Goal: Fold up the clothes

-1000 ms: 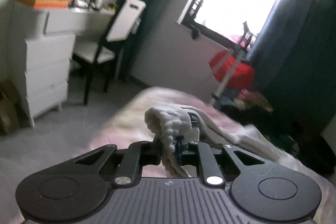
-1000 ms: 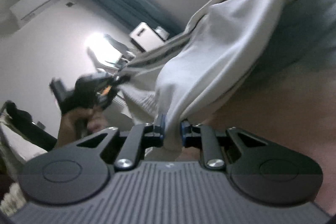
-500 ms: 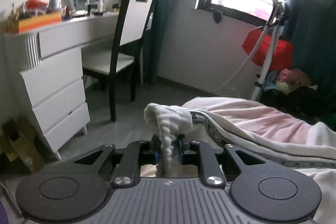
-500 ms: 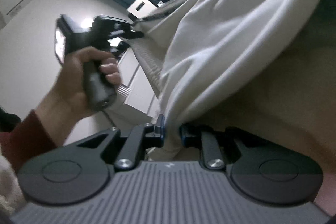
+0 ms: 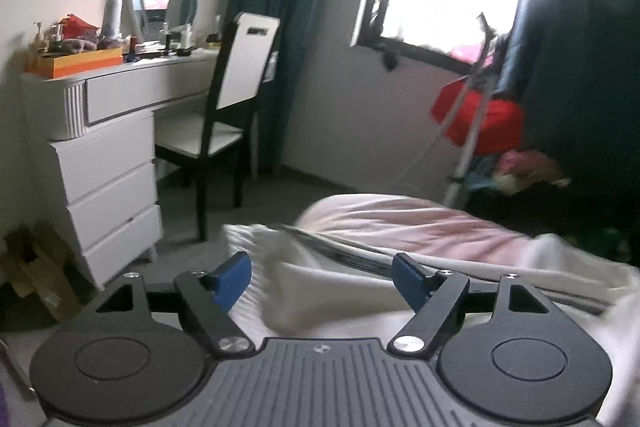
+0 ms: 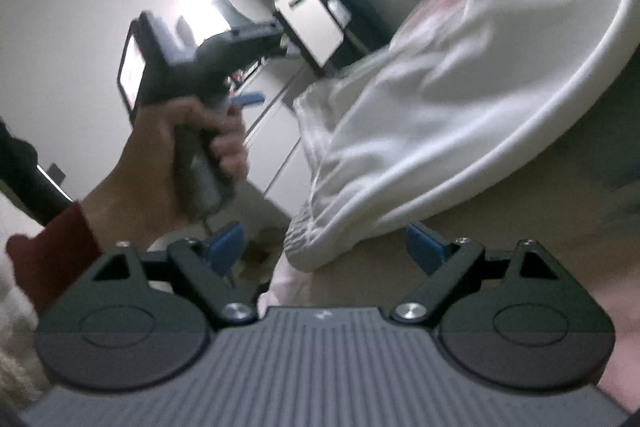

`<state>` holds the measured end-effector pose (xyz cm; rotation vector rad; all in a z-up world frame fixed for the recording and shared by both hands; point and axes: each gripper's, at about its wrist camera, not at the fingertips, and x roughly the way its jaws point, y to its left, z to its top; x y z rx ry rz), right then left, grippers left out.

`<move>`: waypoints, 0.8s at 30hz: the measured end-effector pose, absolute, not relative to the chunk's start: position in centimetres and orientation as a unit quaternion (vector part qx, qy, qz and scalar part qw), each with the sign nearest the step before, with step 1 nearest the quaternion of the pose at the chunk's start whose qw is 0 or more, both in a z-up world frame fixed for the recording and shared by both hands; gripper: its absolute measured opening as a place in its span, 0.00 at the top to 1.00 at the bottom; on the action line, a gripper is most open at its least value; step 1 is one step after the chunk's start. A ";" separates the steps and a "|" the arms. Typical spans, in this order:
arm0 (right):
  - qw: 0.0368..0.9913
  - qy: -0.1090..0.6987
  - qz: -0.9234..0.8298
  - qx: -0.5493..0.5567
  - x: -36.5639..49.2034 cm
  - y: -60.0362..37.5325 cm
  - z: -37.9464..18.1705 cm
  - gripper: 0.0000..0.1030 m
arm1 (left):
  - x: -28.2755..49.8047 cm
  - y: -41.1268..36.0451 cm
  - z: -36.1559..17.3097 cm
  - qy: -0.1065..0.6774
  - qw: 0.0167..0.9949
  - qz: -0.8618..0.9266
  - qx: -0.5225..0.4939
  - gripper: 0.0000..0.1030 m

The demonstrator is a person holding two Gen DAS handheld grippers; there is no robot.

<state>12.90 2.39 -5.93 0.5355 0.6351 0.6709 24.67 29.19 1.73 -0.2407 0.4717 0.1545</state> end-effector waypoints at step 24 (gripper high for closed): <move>0.977 0.140 0.090 0.135 3.1 -21.4 2.0 0.13 | 8.4 4.4 2.9 0.220 0.971 -0.077 -0.051 0.16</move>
